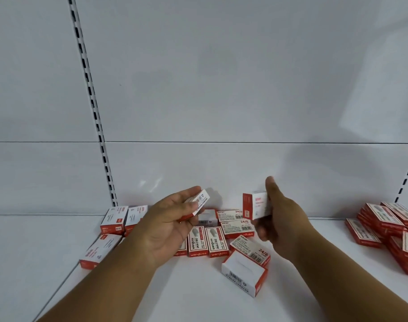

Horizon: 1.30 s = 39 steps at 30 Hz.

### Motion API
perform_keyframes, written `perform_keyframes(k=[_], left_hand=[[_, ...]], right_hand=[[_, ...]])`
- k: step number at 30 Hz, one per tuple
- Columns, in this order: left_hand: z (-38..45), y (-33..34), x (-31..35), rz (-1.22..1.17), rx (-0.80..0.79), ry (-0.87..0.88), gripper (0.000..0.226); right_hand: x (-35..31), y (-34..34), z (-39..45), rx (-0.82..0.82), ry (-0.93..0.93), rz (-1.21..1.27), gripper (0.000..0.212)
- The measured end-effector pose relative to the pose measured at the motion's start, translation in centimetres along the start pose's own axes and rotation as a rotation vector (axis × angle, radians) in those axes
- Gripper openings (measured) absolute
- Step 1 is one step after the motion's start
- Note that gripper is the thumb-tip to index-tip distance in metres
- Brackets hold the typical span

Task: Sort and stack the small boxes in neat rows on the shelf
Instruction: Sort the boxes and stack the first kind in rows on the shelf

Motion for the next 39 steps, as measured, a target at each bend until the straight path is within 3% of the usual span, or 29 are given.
perform_keyframes(k=[4, 8, 14, 20, 27, 32, 39], left_hand=[[0.1, -0.1, -1.0, -0.097, 0.006, -0.096, 0.047], [0.1, -0.1, -2.1, 0.009, 0.026, -0.18, 0.074], [0.7, -0.2, -2.0, -0.175, 0.006, -0.171, 0.073], [0.9, -1.1, -0.9, 0.004, 0.072, -0.049, 0.039], [-0.3, -1.1, 1.8, 0.184, 0.136, 0.077, 0.026], [-3.3, -0.7, 4.8, 0.233, 0.047, 0.08, 0.022], [-6.0, -10.0, 11.9, 0.648, 0.154, 0.115, 0.015]], right_hand=[[-0.4, -0.3, -0.2, 0.039, -0.017, 0.026, 0.061], [-0.7, 1.5, -0.1, -0.124, -0.106, 0.048, 0.06], [-1.1, 2.6, -0.5, -0.228, -0.17, 0.049, 0.054], [-1.1, 3.6, -0.5, -0.252, -0.181, 0.04, 0.019], [-2.3, 5.1, -2.5, -0.266, -0.272, -0.08, 0.024], [-4.3, 8.1, -5.4, -0.225, -0.381, -0.163, 0.023], [-1.4, 16.4, -7.3, -0.203, -0.356, -0.253, 0.022]])
Point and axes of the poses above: each hand's wrist, its own z-axis towards the middle knuckle, its own y-axis out of the palm, x = y × z, the point moved 10 cm from there along z, towards the middle knuckle, and after that the axes turned 3 degrees about -z, right-handed, at the moved point
